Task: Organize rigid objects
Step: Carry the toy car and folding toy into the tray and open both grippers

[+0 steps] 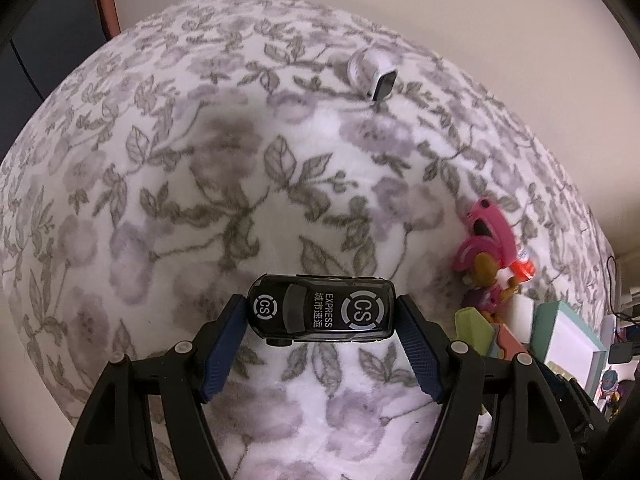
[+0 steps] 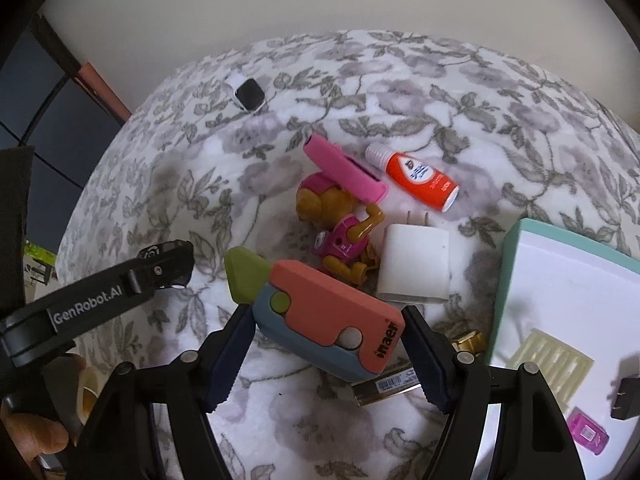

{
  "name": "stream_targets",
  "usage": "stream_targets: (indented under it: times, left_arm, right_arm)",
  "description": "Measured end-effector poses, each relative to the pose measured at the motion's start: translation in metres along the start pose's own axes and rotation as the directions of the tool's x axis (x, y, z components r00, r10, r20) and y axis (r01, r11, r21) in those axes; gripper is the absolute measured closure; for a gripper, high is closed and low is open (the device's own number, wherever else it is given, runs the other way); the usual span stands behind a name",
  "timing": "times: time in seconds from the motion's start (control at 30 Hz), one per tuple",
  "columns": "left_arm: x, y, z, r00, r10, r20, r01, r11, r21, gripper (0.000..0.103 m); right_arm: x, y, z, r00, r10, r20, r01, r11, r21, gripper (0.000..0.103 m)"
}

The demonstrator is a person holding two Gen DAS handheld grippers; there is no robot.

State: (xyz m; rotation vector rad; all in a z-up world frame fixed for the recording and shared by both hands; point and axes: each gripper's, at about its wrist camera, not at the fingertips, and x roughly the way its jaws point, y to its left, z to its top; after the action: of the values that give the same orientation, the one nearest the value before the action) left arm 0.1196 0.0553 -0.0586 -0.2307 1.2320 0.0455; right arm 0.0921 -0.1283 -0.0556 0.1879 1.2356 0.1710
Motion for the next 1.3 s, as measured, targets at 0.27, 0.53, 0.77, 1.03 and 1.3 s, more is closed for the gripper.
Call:
stream_targets:
  times: [0.27, 0.53, 0.77, 1.03, 1.3]
  left_arm:
    - [-0.024, -0.014, -0.003, 0.998, -0.031, 0.062, 0.029, 0.999, 0.038, 0.028]
    - [-0.045, -0.045, -0.019, 0.994, -0.047, 0.1, 0.033, 0.991, 0.133, 0.028]
    - [-0.056, -0.063, -0.039, 0.992, -0.055, 0.117, 0.034, 0.983, 0.179, 0.028]
    - [-0.068, -0.09, -0.063, 0.989, -0.075, 0.124, 0.042, 0.967, 0.25, 0.028]
    - [-0.067, -0.124, -0.09, 0.99, -0.1, 0.097, 0.062, 0.939, 0.34, 0.028]
  right_arm:
    - [-0.028, -0.01, -0.005, 0.999, -0.015, 0.045, 0.013, 0.999, 0.04, 0.026]
    - [-0.056, -0.029, -0.018, 0.996, -0.063, 0.059, 0.058, 0.995, 0.082, 0.026]
    - [-0.078, -0.048, -0.036, 0.993, -0.094, 0.068, 0.084, 0.988, 0.129, 0.026]
    - [-0.106, -0.073, -0.056, 0.982, -0.173, 0.077, 0.154, 0.967, 0.205, 0.026]
    - [-0.12, -0.113, -0.077, 0.967, -0.254, 0.034, 0.231, 0.921, 0.315, 0.026]
